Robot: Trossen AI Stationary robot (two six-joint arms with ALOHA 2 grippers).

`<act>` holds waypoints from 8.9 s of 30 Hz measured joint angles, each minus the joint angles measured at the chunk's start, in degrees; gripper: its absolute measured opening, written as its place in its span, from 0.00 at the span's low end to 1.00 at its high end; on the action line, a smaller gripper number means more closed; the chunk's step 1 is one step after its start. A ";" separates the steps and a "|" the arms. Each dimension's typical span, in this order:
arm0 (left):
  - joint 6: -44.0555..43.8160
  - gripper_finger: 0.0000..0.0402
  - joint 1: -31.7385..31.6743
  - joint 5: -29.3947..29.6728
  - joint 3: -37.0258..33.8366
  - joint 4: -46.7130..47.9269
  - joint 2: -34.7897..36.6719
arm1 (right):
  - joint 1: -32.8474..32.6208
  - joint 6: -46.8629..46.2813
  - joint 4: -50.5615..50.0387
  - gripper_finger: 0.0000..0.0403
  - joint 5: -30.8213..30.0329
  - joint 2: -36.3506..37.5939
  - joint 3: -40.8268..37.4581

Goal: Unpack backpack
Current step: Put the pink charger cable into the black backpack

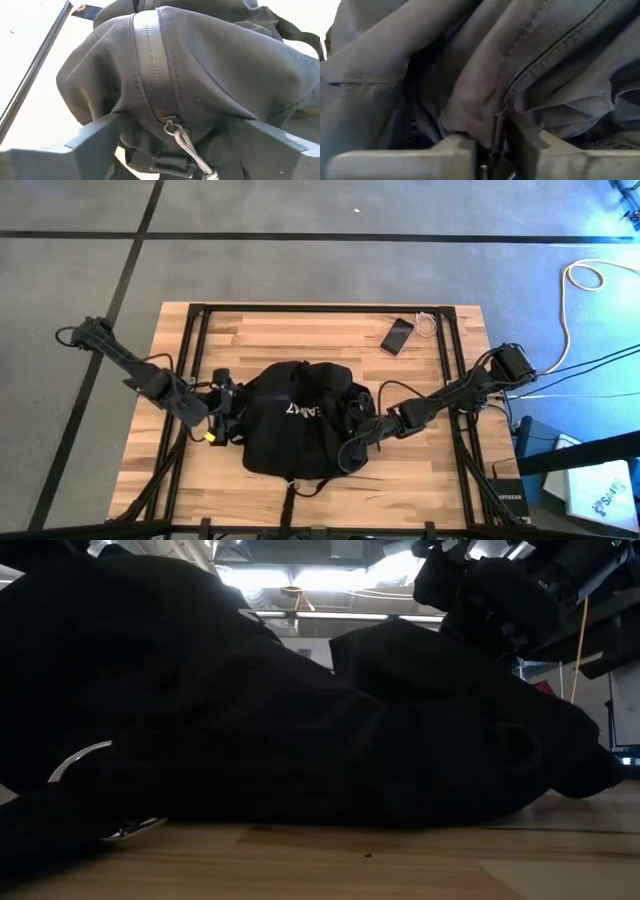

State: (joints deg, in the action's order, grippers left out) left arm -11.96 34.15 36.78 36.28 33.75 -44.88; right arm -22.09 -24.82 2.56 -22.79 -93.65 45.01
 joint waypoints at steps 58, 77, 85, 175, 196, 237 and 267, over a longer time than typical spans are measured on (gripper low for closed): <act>0.94 0.91 5.34 -22.22 9.55 -55.68 -48.86 | -6.12 -8.25 -5.22 0.94 5.84 7.74 5.73; -7.01 0.91 7.56 -8.89 9.57 -63.35 -51.54 | -10.99 -13.18 -2.96 0.94 -2.61 3.34 5.68; -12.68 0.91 5.35 -8.74 9.57 -63.09 -51.54 | -10.95 -8.56 -3.07 0.94 -10.49 3.34 5.68; -17.26 0.85 0.12 -28.77 23.94 -46.70 -69.39 | -11.32 2.99 6.31 0.94 -22.60 2.36 5.68; -14.26 0.15 0.31 -29.16 23.75 -45.32 -66.85 | -11.30 2.60 6.25 0.94 -22.60 2.36 5.68; 9.66 0.01 -5.95 -22.20 30.97 -32.49 -29.22 | -33.07 11.67 6.09 0.94 -55.38 9.88 5.70; 6.26 0.01 -21.49 -8.96 30.73 -12.99 -28.63 | -17.86 -43.06 -49.48 0.94 -58.78 32.70 -1.58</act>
State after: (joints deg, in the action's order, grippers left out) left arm -5.70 12.66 27.81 67.00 20.75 -73.52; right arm -39.95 -67.87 -46.92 -81.57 -60.95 43.43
